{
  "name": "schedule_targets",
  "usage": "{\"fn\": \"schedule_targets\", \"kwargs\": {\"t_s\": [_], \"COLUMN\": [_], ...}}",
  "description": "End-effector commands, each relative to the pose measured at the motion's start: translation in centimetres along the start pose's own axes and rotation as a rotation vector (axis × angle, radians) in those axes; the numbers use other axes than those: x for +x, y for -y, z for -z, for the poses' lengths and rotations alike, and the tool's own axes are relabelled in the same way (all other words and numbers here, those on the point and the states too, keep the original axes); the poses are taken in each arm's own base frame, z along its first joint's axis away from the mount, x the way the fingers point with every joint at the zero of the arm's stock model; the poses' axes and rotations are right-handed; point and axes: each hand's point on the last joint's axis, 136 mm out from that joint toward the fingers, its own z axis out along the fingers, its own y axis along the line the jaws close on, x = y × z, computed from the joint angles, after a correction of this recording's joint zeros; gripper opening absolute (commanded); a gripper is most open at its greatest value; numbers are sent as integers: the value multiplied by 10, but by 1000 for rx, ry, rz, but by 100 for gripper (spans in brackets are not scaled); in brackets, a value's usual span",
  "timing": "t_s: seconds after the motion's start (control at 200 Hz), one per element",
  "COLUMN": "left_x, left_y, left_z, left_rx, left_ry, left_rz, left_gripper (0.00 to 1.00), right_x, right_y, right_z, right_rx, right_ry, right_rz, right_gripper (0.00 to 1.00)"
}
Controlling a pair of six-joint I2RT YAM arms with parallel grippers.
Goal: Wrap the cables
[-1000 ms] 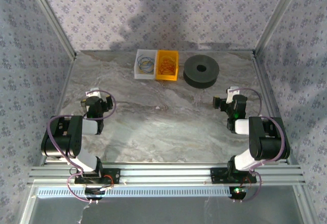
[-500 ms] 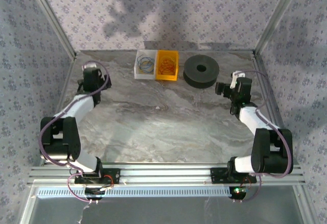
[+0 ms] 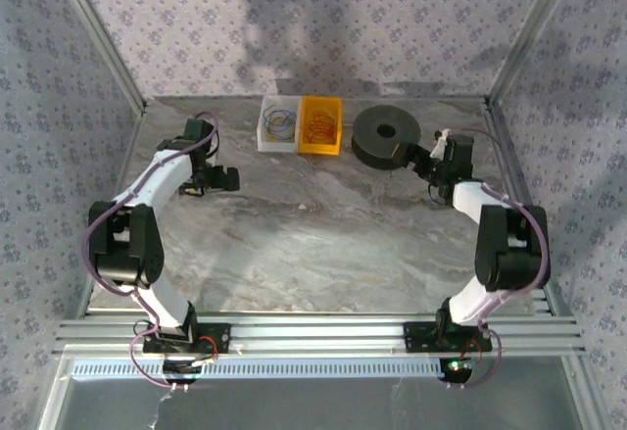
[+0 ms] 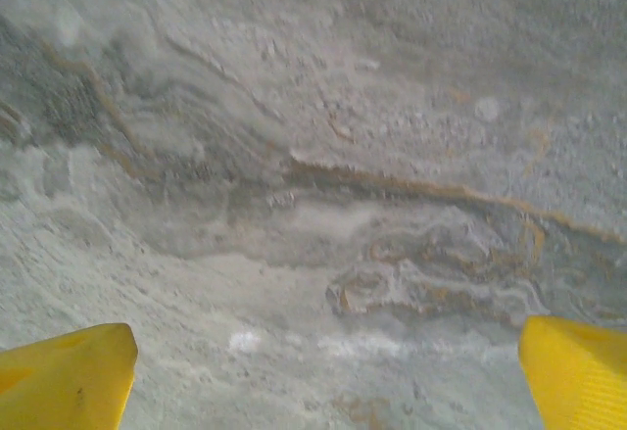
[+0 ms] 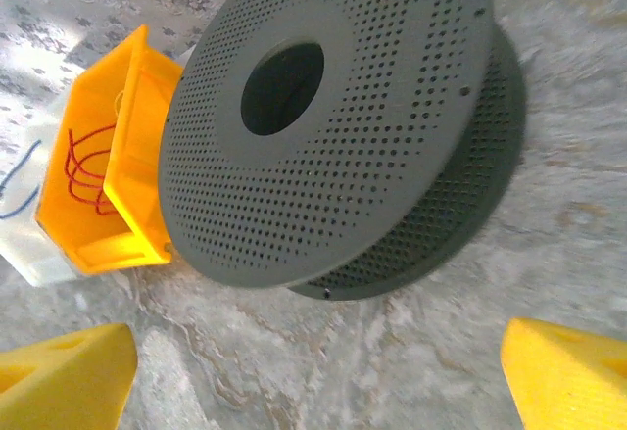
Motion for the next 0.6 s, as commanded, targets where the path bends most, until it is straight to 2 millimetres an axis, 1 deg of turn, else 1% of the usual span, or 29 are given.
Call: {"fn": "schedule_targets", "kwargs": {"t_s": [0.0, 0.145, 0.275, 0.42, 0.515, 0.595], "left_x": [17, 21, 24, 27, 29, 30], "left_y": [1, 1, -1, 0, 0, 1], "left_z": [17, 25, 29, 32, 31, 33], "left_rx": [17, 24, 24, 30, 36, 39], "left_ry": [-33, -14, 1, 0, 11, 1], "left_rz": [6, 6, 9, 5, 10, 4], "left_gripper": [100, 100, 100, 100, 100, 100], "right_x": [-21, -26, -35, -40, -40, -39], "right_y": [-12, 4, 6, 8, 12, 22], "right_z": [-18, -41, -53, -63, -72, -78], "right_rx": [-111, -86, -95, -102, -95, -66], "right_ry": [53, 76, 110, 122, 114, 114], "right_rz": [-105, -151, -150, -164, -181, -213], "right_gripper": [95, 92, 91, 87, 81, 74]}}
